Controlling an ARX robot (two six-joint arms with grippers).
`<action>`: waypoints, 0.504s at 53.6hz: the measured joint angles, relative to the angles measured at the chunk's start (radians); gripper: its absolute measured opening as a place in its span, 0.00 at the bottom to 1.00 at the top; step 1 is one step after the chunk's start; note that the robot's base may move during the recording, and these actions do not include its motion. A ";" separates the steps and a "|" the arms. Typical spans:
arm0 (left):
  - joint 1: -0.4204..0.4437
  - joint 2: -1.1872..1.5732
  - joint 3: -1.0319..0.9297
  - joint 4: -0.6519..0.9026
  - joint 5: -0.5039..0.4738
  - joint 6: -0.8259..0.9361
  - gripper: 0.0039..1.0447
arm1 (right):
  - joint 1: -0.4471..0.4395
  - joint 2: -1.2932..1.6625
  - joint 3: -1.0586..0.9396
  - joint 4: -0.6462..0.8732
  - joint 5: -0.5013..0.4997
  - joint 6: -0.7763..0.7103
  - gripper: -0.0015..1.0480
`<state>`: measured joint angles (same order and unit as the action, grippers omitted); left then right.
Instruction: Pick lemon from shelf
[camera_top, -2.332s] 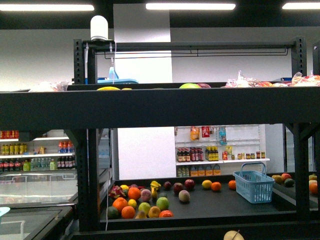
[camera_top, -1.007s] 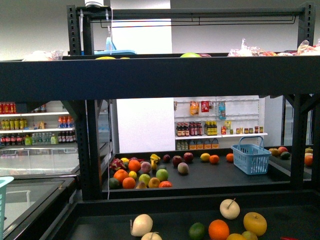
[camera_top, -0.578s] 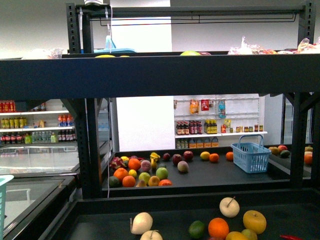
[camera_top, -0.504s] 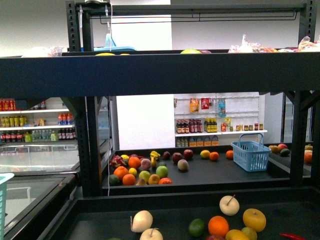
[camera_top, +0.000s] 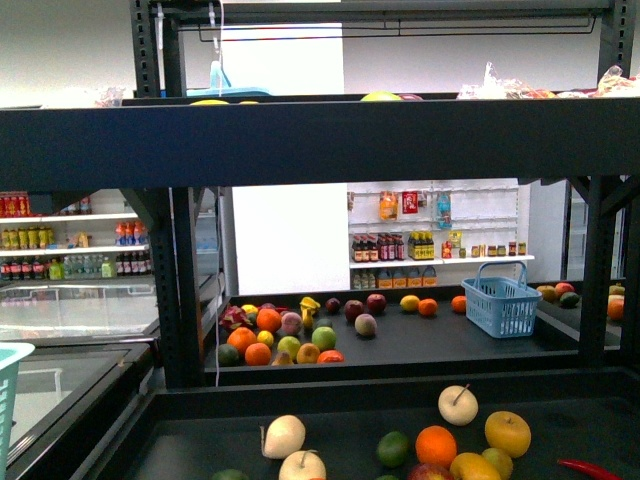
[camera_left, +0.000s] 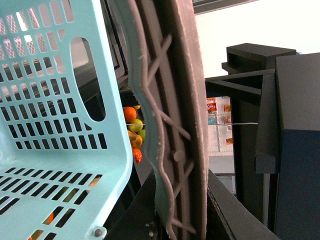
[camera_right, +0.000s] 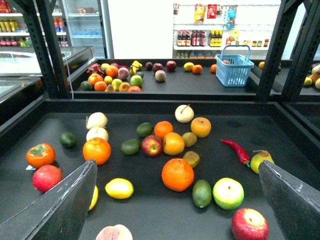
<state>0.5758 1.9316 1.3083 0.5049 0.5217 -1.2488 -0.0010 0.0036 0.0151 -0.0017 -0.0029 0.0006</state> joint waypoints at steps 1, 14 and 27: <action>0.000 -0.002 -0.002 0.000 0.000 -0.003 0.14 | 0.000 0.000 0.000 0.000 0.000 0.000 0.93; -0.003 -0.056 -0.052 0.006 0.042 0.024 0.13 | 0.000 0.000 0.000 0.000 0.000 0.000 0.93; -0.053 -0.210 -0.136 -0.018 0.146 0.082 0.10 | 0.000 0.000 0.000 0.000 0.000 0.000 0.93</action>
<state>0.5228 1.7214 1.1725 0.4866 0.6678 -1.1667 -0.0010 0.0036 0.0151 -0.0017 -0.0029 0.0006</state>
